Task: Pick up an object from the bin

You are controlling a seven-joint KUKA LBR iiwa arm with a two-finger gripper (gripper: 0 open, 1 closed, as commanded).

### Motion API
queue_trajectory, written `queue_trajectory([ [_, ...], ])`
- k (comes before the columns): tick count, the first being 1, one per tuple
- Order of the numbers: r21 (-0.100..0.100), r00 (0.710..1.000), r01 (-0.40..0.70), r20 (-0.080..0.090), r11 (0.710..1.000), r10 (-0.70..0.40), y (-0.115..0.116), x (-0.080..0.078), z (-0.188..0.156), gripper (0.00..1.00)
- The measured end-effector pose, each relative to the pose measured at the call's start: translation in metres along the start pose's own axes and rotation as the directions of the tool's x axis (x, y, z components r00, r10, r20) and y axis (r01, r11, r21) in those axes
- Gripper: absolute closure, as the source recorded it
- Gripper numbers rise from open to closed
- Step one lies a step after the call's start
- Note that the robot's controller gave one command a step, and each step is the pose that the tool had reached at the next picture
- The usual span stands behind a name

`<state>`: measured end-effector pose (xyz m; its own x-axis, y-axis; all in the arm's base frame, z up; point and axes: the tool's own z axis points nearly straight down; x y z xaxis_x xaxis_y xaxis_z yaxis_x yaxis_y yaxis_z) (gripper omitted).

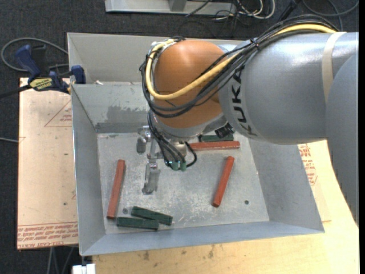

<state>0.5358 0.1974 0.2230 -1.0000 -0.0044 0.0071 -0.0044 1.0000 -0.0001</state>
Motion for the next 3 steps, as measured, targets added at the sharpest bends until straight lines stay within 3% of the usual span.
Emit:
queue_trajectory([
  [1, 0.001, 0.899, 0.438, 0.009, 0.899, -0.438, 0.030, -0.027, 0.153, 0.00],
  [2, 0.005, 0.722, 0.692, 0.010, 0.722, -0.692, 0.032, -0.019, 0.122, 0.00],
  [3, 0.006, 0.600, 0.800, 0.009, 0.600, -0.800, 0.042, -0.039, 0.123, 0.00],
])
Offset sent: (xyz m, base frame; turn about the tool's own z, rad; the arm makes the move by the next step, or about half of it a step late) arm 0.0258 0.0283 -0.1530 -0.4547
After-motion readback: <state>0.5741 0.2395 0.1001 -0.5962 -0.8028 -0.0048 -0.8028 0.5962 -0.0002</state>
